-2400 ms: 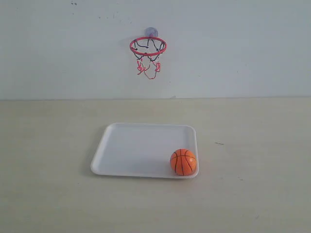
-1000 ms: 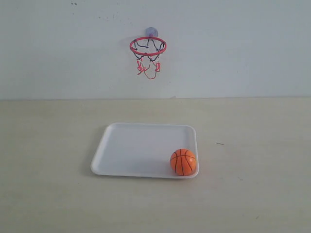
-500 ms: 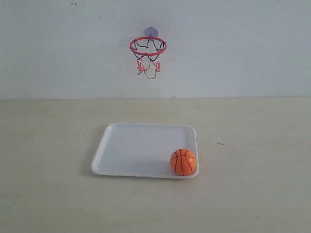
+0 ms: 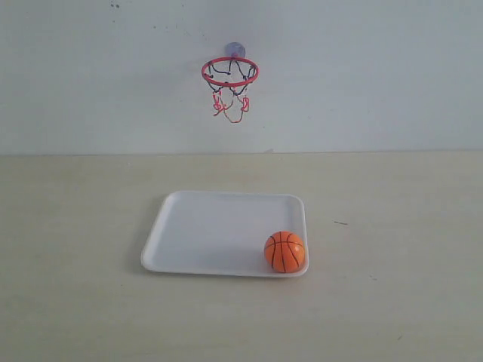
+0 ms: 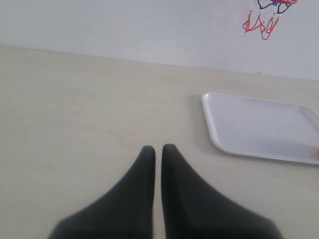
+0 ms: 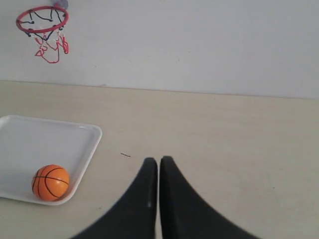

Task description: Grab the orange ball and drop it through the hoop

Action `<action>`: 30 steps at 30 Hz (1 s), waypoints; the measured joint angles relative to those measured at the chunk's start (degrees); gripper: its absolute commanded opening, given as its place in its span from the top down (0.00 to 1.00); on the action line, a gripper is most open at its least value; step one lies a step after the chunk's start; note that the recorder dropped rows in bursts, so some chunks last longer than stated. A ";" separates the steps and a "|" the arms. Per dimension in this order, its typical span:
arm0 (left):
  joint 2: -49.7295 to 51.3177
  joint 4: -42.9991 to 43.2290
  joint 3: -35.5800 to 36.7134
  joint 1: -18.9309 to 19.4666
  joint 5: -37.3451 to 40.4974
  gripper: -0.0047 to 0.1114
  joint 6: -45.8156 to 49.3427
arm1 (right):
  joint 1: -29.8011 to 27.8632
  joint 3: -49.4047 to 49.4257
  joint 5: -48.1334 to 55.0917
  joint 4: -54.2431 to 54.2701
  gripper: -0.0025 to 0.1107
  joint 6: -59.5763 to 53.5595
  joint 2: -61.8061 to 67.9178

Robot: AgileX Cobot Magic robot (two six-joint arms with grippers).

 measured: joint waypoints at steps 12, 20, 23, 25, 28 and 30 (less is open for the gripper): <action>0.00 0.00 0.00 0.00 0.00 0.92 0.00 | 0.00 -0.35 -5.50 6.52 0.97 4.50 13.96; 0.00 0.00 0.00 0.00 0.00 0.92 0.00 | 2.77 -1.55 -2.31 20.40 0.97 -13.06 32.98; 0.00 0.00 0.00 0.00 0.00 0.92 0.00 | 8.39 -5.19 -0.09 21.85 0.97 -18.81 39.25; 0.00 0.00 0.00 0.00 0.00 0.92 0.00 | 12.23 -8.25 0.84 21.42 0.97 -20.23 42.61; 0.00 0.00 0.00 0.00 0.00 0.92 0.00 | 19.11 -16.74 2.84 16.88 0.97 -17.51 49.15; 0.00 0.00 0.00 0.00 0.00 0.92 0.00 | 21.43 -23.92 5.45 9.97 0.96 -7.51 54.45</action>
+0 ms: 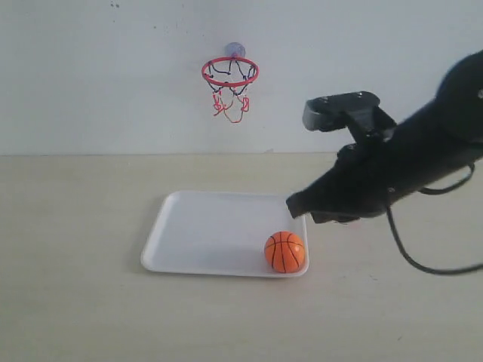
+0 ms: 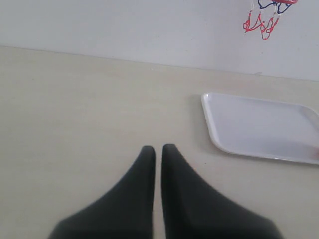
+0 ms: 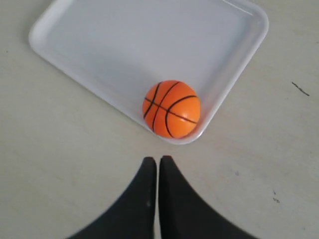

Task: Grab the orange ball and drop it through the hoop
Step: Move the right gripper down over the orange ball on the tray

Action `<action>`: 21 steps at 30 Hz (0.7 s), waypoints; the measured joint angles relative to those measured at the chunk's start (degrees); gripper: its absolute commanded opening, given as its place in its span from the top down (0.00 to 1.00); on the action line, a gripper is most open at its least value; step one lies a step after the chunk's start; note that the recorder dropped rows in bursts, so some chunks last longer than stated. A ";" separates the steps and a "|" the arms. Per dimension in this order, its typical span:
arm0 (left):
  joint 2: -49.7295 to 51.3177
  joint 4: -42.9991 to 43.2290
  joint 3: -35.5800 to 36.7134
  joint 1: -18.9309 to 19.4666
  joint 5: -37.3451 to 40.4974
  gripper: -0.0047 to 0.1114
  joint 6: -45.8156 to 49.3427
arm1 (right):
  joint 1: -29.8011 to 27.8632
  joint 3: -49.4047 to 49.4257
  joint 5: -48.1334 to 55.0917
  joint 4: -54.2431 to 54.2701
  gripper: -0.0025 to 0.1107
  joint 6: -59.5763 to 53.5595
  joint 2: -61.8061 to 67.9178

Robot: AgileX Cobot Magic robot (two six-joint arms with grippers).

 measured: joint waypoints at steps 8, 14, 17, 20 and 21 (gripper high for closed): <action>0.00 0.00 0.00 0.00 0.00 0.92 0.00 | 0.27 -18.42 13.81 -8.21 0.33 13.91 17.20; 0.00 0.00 0.00 0.00 0.00 0.92 0.00 | 1.42 -19.28 12.16 -6.72 0.35 15.00 20.79; 0.00 0.00 0.00 0.00 0.00 0.92 0.00 | 2.39 -19.81 11.17 -6.50 0.35 15.38 22.69; 0.00 0.00 0.00 0.00 0.00 0.92 0.00 | 3.01 -20.87 10.63 -6.61 0.35 16.52 24.39; 0.00 0.00 0.00 0.00 0.00 0.92 0.00 | 2.99 -21.07 10.64 -6.81 0.35 17.33 24.87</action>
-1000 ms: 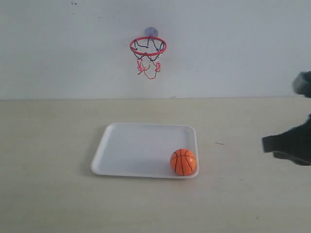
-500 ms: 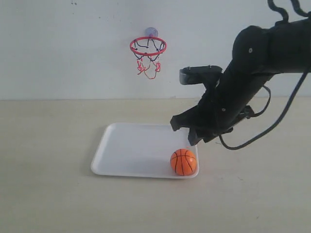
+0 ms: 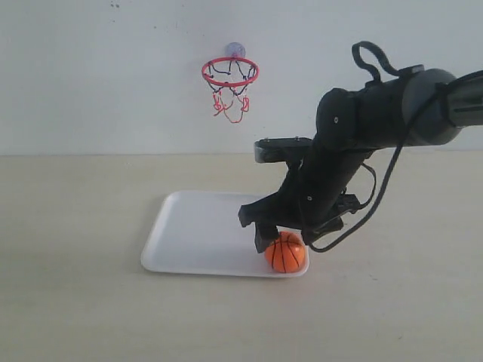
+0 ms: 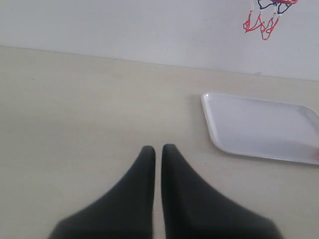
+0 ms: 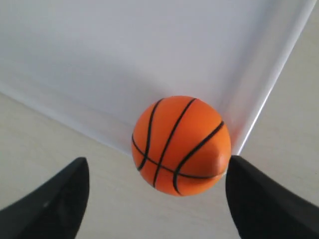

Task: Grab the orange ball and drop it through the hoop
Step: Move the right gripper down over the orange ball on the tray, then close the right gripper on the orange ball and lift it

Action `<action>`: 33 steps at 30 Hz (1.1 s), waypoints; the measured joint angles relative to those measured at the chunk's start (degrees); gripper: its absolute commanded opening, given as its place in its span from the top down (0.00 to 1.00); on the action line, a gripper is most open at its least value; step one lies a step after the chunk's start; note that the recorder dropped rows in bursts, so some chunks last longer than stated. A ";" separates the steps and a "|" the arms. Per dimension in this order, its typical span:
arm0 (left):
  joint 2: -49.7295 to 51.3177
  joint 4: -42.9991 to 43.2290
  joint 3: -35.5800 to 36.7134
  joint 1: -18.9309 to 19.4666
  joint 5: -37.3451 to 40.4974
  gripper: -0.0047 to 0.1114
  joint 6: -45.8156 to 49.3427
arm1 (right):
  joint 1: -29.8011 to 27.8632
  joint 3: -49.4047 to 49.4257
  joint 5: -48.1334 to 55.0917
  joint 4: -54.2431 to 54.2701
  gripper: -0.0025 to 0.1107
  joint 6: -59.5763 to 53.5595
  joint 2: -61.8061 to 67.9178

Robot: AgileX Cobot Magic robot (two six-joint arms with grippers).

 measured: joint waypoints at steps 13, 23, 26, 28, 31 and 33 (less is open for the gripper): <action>0.00 0.00 0.00 0.00 0.00 0.92 0.00 | 0.03 -0.82 -1.99 -0.81 0.55 1.51 3.16; 0.00 0.00 0.00 0.00 0.00 0.92 0.00 | 0.03 -1.32 -2.05 -0.90 0.98 3.19 3.40; 0.00 0.00 0.00 0.00 0.00 0.92 0.00 | 0.03 -2.56 -0.81 -0.90 0.98 3.19 3.52; 0.00 0.00 0.00 0.00 0.00 0.92 0.00 | 0.03 -4.12 0.37 -0.90 0.98 3.07 3.41; 0.00 0.00 0.00 0.00 0.00 0.92 0.00 | 0.03 -6.73 2.64 -1.05 0.98 1.25 2.27; 0.00 0.00 0.00 0.00 0.00 0.92 0.00 | 0.03 -9.47 4.55 -1.51 0.98 -2.44 -0.12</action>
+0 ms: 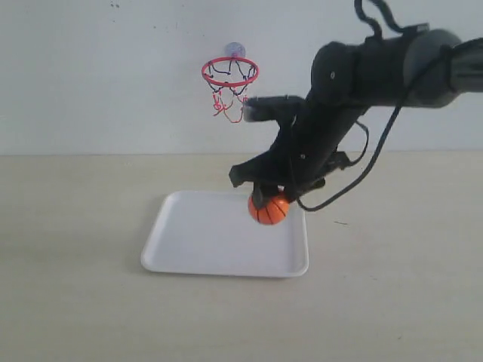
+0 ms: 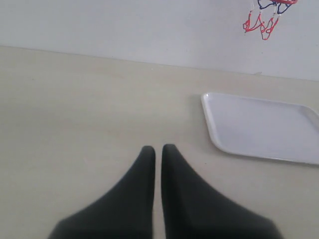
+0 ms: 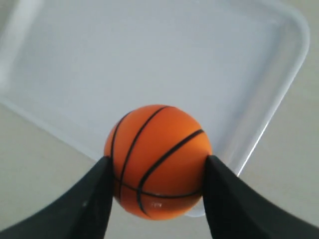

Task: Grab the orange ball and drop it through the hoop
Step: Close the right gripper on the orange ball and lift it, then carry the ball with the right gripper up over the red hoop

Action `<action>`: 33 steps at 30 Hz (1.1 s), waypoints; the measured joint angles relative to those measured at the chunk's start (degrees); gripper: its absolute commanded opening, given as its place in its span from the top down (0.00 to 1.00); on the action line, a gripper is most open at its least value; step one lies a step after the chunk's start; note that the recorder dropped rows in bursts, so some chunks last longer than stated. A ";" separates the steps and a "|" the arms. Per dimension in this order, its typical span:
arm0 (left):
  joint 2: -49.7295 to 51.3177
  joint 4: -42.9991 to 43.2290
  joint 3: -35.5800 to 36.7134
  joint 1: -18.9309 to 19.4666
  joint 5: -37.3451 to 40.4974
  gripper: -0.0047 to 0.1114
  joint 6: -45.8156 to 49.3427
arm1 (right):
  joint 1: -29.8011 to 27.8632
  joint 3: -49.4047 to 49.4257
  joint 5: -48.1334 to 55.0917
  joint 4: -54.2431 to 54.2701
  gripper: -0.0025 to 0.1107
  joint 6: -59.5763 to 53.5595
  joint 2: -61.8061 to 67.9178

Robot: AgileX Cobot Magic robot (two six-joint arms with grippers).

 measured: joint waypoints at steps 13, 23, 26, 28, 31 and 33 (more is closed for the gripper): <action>0.00 0.00 0.00 0.00 0.00 0.92 0.00 | -21.74 -2.58 0.55 52.04 0.98 -52.86 -5.80; 0.00 0.00 0.00 0.00 0.00 0.92 0.00 | -17.64 -6.66 -8.55 77.56 0.98 -85.07 2.24; 0.00 0.00 0.00 0.00 0.00 0.92 0.00 | -15.59 -11.14 -10.52 77.93 0.98 -87.94 4.40; 0.00 0.00 0.00 0.00 0.00 0.92 0.00 | -14.62 -15.06 -11.30 78.04 0.98 -88.74 6.40; 0.00 0.00 0.00 0.00 0.00 0.92 0.00 | -13.88 -20.36 -11.68 78.16 0.98 -88.21 9.78; 0.00 0.00 0.00 0.00 0.00 0.92 0.00 | -13.63 -23.82 -11.99 78.27 0.98 -87.16 12.27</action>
